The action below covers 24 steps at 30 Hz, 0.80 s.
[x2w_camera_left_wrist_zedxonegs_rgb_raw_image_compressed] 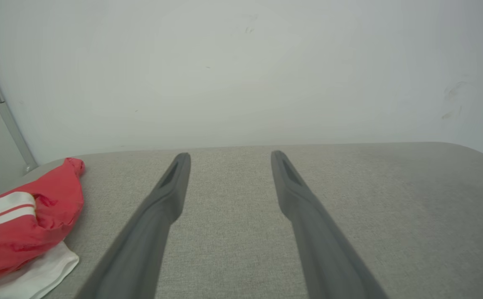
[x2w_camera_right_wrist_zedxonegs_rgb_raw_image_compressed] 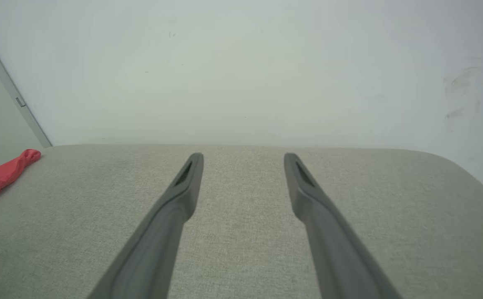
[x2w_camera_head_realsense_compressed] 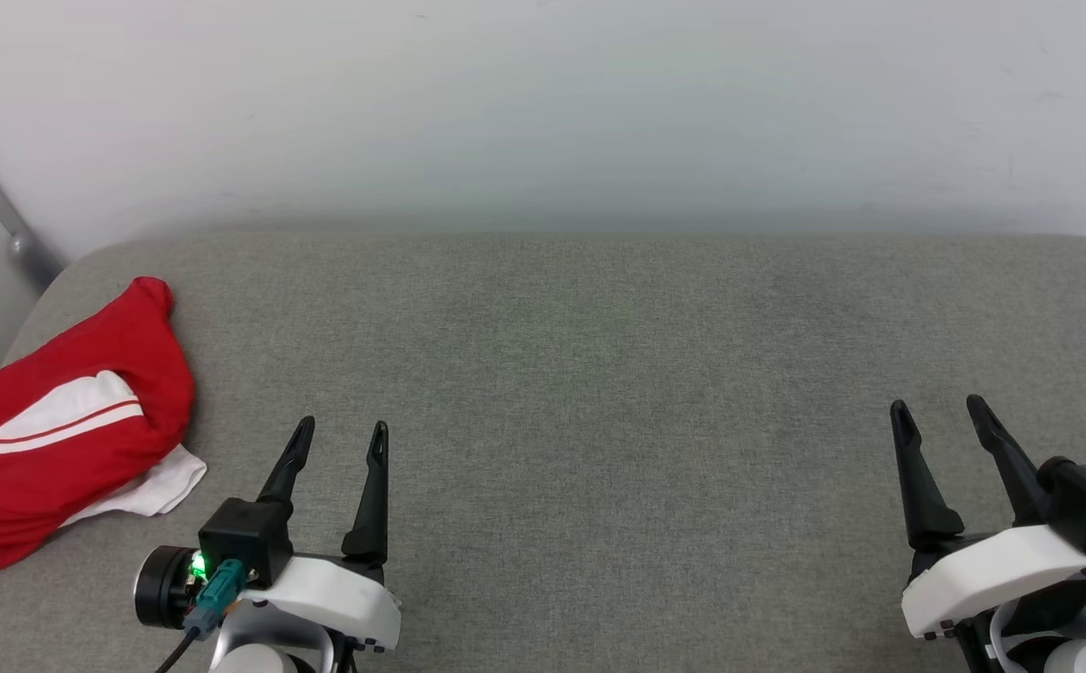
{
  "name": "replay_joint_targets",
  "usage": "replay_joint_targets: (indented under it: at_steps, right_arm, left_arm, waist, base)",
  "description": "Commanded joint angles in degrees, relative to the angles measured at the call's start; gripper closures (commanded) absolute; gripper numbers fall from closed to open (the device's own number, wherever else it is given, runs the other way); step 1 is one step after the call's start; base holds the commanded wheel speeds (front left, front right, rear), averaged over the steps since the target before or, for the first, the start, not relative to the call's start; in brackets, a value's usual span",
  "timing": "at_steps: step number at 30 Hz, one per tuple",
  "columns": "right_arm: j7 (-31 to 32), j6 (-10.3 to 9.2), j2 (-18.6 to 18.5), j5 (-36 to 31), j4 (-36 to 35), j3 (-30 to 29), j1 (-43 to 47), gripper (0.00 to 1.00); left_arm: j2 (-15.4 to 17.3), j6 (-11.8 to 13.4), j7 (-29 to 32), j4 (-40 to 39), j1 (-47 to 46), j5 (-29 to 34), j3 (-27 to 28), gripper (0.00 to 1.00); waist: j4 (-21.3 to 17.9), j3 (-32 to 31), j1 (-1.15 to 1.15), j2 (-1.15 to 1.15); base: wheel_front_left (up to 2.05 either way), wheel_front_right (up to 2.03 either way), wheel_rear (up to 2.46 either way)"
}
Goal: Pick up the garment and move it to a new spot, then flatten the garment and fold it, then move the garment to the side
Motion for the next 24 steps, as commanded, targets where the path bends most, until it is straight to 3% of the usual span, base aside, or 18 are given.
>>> replay_joint_targets:
  at_steps: [1, 24]
  right_arm:
    - [-0.30, -0.02, 0.23, -1.19, -0.53, 0.01, 0.48, 0.00]
    - [-0.85, -0.02, 0.62, -6.03, -1.76, -0.50, 1.02, 0.00]
  left_arm:
    - [-0.21, -0.26, -0.48, 0.10, -0.87, 1.07, -0.08, 0.00]
    - [-1.99, -1.94, -2.02, 3.09, -1.01, 2.17, 1.22, 0.00]
  waist:
    - [0.04, -0.01, 0.00, 0.00]
    - [0.62, -0.01, 0.00, 0.00]
  base:
    - [0.00, 0.00, 0.00]
    - [0.00, 0.00, 0.00]
